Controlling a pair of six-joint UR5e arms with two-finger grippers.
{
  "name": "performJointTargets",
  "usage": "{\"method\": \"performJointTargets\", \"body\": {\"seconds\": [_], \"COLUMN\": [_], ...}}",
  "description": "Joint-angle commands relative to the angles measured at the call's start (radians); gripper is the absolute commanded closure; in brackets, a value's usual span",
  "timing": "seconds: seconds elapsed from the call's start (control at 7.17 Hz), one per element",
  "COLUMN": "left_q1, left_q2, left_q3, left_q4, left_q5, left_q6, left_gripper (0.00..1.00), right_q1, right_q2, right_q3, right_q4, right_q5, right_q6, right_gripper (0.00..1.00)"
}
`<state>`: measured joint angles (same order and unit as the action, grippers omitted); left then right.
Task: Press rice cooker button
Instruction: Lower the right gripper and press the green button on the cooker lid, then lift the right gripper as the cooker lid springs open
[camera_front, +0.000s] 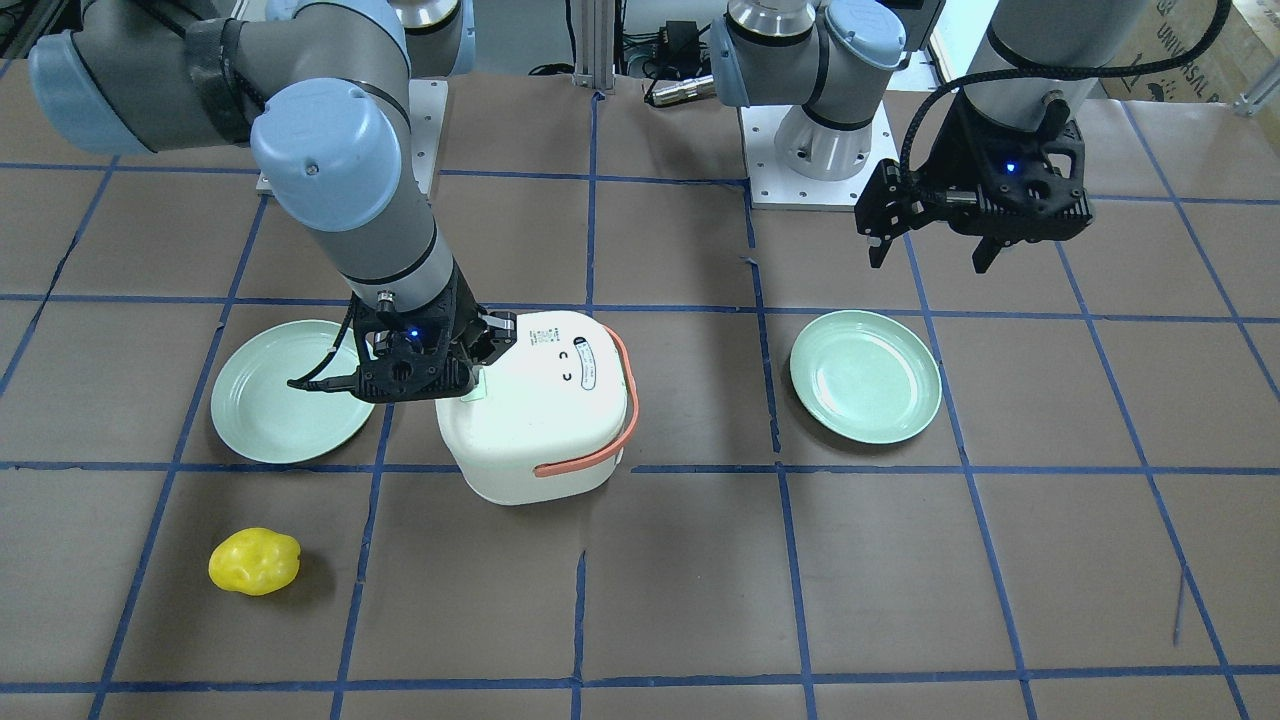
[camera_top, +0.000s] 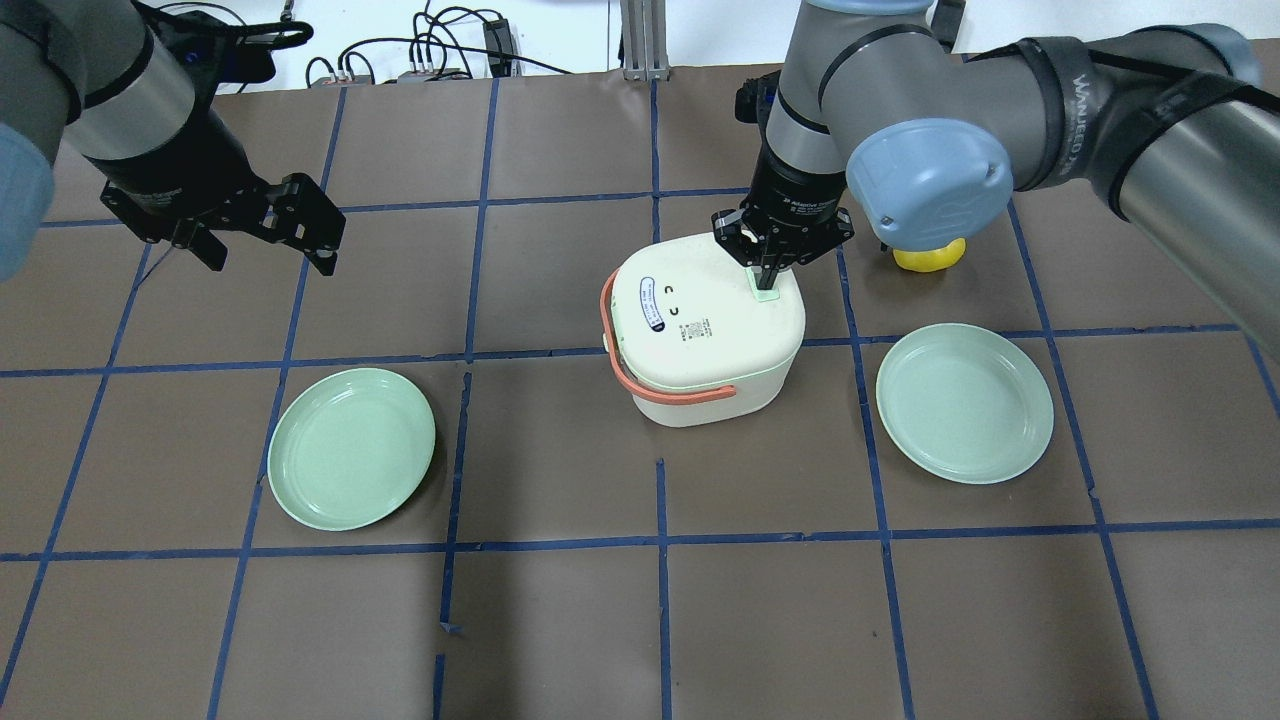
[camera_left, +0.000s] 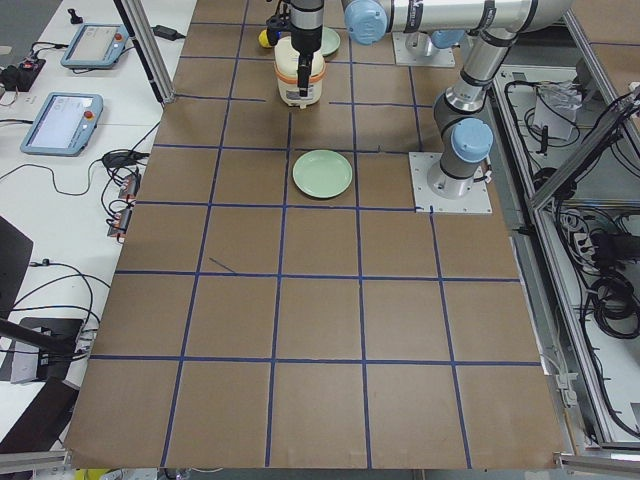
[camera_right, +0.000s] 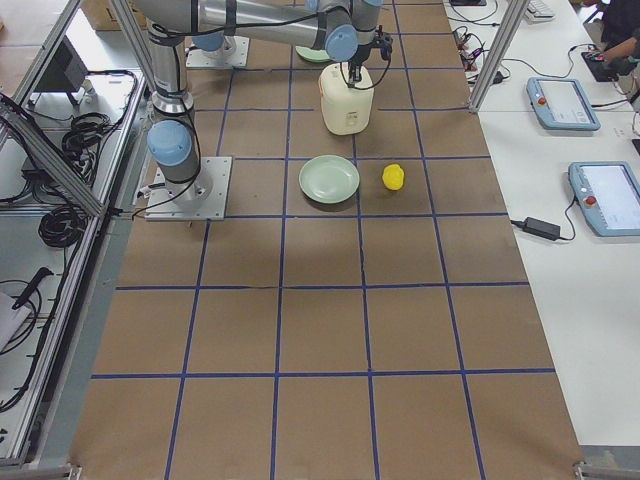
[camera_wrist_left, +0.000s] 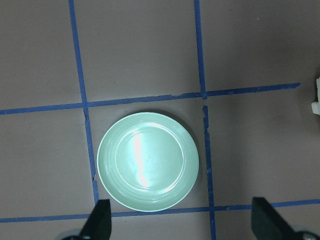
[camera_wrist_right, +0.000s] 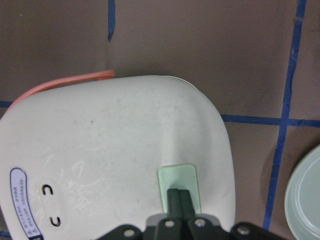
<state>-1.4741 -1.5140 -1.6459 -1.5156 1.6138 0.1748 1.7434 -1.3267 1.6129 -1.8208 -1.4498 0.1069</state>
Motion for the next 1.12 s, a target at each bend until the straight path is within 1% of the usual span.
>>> {"method": "performJointTargets", "body": {"seconds": [0.0,0.28,0.42,0.56,0.7,0.84,0.98], "left_q1": [0.000,0.000,0.000,-0.002,0.000,0.000,0.000], "left_q2": [0.000,0.000,0.000,0.000,0.000,0.000,0.000], "left_q3": [0.000,0.000,0.000,0.000,0.000,0.000,0.000], "left_q4": [0.000,0.000,0.000,0.000,0.000,0.000,0.000], "left_q5": [0.000,0.000,0.000,0.000,0.000,0.000,0.000], "left_q6": [0.000,0.000,0.000,0.000,0.000,0.000,0.000], "left_gripper": [0.00,0.00,0.00,0.00,0.00,0.00,0.00], "right_q1": [-0.002,0.001,-0.002,0.001,0.001,-0.016,-0.034], "right_q2": [0.009,0.009,-0.003,-0.023,-0.095,-0.130,-0.150], "right_q3": [0.007,0.004,-0.005,-0.020,-0.060,-0.100,-0.129], "right_q4": [-0.026,-0.026,-0.020,0.004,0.091,0.139,0.143], "right_q5": [-0.001,-0.001,-0.010,-0.014,-0.033,-0.102,-0.188], "right_q6": [-0.006,-0.004,0.010,0.014,0.014,0.001,-0.027], "right_gripper": [0.89,0.89,0.86,0.68,0.35,0.10,0.01]}}
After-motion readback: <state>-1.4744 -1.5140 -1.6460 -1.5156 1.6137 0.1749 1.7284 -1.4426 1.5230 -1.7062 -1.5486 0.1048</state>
